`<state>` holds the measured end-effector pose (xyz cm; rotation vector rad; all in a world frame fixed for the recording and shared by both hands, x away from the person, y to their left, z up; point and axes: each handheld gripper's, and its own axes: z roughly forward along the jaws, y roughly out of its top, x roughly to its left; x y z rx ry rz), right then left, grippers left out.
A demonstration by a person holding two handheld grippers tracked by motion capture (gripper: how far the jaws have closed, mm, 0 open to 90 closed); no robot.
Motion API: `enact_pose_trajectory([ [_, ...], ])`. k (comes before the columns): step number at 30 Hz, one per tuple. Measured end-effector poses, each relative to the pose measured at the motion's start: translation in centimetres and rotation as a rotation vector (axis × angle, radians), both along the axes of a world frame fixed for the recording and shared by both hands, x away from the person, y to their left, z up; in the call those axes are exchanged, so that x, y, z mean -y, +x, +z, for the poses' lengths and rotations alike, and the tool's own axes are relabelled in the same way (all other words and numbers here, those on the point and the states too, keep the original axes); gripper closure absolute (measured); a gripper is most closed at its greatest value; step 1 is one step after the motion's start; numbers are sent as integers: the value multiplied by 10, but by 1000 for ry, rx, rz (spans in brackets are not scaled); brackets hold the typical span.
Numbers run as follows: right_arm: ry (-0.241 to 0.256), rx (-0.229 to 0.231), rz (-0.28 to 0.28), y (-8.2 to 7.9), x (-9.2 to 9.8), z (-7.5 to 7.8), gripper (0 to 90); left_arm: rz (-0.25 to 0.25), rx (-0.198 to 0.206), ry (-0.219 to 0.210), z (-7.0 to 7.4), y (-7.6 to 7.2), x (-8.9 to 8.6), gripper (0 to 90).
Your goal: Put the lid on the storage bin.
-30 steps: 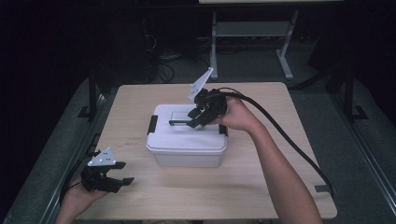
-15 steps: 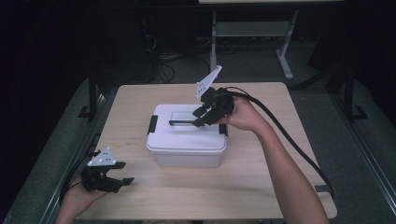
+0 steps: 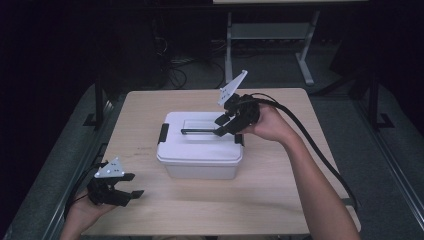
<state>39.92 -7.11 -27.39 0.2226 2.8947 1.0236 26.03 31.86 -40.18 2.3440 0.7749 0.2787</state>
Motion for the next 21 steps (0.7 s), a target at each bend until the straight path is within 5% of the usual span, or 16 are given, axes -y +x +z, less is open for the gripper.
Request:
enact_pose_trajectory([
  [21, -6, 4, -36, -7, 24, -1, 578, 6, -3, 2, 0, 0, -2, 309],
])
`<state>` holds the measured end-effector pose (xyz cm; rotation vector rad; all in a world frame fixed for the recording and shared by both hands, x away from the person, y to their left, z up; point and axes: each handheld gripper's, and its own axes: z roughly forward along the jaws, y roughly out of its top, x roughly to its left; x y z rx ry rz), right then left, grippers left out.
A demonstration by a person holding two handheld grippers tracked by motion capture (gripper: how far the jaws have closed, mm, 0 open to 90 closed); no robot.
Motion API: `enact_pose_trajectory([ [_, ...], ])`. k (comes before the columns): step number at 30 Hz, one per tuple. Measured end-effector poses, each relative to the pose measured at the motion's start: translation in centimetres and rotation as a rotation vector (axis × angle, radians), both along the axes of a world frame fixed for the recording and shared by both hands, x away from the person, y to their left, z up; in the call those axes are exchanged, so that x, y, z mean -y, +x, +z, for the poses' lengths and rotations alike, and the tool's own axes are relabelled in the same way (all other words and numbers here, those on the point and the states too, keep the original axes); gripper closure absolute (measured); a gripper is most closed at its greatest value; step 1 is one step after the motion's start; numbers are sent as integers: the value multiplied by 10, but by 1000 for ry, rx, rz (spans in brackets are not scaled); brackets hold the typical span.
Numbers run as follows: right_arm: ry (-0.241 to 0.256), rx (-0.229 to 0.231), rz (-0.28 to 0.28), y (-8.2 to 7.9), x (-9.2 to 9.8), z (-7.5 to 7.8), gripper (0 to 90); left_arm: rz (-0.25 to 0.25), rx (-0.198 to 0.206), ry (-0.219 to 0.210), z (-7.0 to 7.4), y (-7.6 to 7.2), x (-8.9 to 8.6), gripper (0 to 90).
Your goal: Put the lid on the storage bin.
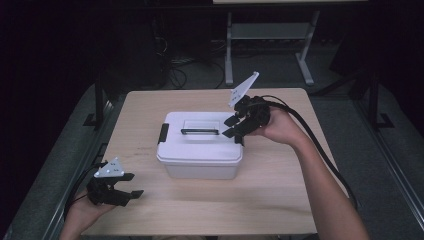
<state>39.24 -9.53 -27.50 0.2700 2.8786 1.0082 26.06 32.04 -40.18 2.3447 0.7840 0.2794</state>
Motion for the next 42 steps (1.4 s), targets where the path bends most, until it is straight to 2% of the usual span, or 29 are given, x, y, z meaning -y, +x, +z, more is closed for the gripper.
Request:
enact_pose_trajectory([
  [13, -22, -3, -17, -5, 11, 0, 567, 6, -2, 0, 0, 0, 0, 307],
  [15, -10, 11, -16, -7, 15, -3, 568, 6, -3, 0, 0, 0, 0, 307],
  [18, -26, -12, -31, -6, 19, -7, 563, 2, -4, -1, 0, 0, 0, 307],
  [21, -16, -7, -33, -8, 23, -11, 561, 2, -4, -5, -1, 1, 1, 307],
  [25, -26, -22, -45, -8, 29, -15, 559, 1, -9, -2, -2, 1, 1, 307],
  [33, -15, -11, -56, -11, 35, -13, 556, 5, -8, -4, -1, 1, 0, 307],
  [35, -16, -26, -72, -11, 39, -15, 550, 6, -9, -5, -2, 1, -1, 307],
  [42, -20, -30, -73, -12, 44, -19, 541, 6, -10, -10, -2, 1, -1, 302],
])
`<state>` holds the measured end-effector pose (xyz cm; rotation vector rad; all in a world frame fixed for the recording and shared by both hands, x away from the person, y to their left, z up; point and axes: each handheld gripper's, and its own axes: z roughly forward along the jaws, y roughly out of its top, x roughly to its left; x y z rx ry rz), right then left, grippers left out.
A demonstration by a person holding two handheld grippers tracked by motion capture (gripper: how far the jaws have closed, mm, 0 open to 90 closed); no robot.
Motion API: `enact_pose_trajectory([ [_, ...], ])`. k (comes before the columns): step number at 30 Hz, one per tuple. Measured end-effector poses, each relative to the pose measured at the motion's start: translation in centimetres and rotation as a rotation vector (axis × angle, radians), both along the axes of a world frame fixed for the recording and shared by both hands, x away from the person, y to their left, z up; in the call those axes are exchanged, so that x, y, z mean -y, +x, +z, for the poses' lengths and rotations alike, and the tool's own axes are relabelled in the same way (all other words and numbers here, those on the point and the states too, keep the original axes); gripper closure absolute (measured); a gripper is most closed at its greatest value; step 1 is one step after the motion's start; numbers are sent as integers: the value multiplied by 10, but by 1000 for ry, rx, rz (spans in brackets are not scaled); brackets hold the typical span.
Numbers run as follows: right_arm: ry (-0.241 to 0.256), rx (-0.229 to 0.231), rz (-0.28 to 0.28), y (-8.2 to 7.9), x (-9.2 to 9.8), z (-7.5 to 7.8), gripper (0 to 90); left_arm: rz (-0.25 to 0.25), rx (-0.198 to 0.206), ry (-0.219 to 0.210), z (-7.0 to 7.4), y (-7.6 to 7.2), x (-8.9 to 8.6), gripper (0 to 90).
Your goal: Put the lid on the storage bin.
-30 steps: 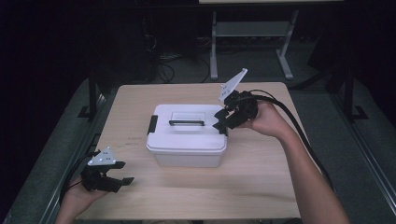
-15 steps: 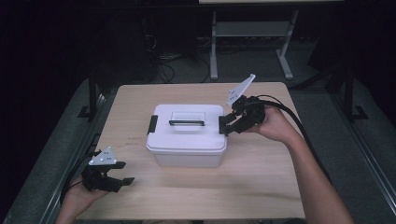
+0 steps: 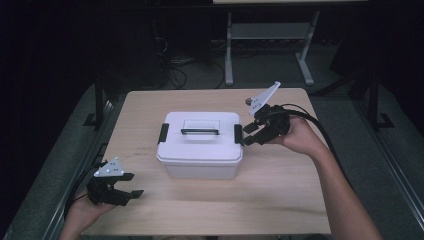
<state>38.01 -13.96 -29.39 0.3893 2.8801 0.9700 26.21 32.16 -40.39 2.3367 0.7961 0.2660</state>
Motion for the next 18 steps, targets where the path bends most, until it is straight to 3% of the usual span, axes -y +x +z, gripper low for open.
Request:
enact_pose_trajectory([
  [3, 12, 13, -3, -1, 4, 0, 542, 1, 1, 3, 0, 0, 0, 301],
  [18, 12, -21, -59, -8, 33, -21, 518, 2, -6, 11, -3, 2, 2, 292],
])
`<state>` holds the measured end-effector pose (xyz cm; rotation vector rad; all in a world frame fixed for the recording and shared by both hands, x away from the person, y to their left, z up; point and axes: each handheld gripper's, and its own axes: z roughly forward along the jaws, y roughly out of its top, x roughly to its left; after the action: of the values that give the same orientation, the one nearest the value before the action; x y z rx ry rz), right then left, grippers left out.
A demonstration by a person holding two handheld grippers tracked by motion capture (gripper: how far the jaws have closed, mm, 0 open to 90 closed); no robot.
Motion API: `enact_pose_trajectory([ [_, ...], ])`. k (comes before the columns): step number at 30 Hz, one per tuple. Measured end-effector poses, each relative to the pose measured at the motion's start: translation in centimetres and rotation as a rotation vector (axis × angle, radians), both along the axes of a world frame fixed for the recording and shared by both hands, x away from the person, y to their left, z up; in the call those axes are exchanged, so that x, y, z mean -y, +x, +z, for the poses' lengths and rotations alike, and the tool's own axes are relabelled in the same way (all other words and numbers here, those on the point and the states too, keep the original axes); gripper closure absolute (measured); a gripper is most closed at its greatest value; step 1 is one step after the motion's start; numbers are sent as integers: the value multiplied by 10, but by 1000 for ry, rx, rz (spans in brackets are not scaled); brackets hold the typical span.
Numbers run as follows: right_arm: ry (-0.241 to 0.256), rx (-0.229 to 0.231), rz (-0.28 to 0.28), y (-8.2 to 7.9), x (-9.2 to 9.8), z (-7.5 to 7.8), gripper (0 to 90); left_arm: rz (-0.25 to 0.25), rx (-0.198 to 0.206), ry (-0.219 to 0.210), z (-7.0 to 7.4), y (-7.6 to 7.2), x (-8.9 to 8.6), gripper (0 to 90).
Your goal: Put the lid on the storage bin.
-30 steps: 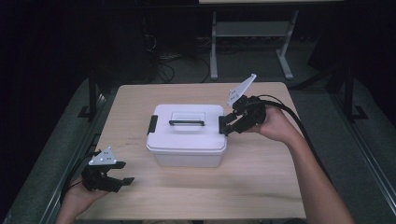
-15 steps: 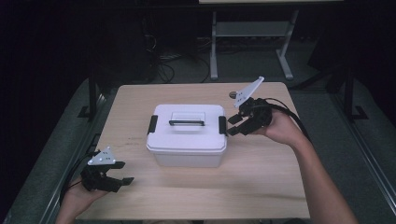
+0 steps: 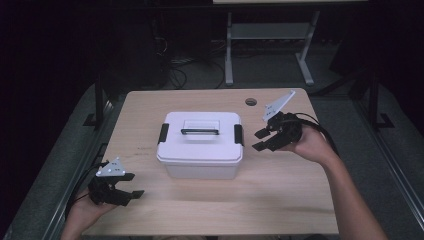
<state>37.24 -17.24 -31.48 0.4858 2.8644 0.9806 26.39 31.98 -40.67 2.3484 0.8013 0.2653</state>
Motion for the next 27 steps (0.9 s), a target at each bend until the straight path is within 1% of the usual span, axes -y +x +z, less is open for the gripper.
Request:
enact_pose_trajectory([
  [5, -2, -4, -14, -2, 7, -6, 507, 2, -1, -2, 1, 0, -1, 291],
  [13, -4, -5, -29, -5, 14, -14, 464, 3, -2, -1, 1, 0, -1, 291],
  [20, -4, -17, -50, -7, 22, -21, 425, 8, -2, -5, 1, 0, -2, 291],
  [22, -1, -12, -53, -8, 23, -23, 419, 7, -1, -4, 1, 0, -1, 291],
  [27, 3, -24, -67, -10, 28, -30, 401, 10, 2, -3, 1, -1, -2, 285],
])
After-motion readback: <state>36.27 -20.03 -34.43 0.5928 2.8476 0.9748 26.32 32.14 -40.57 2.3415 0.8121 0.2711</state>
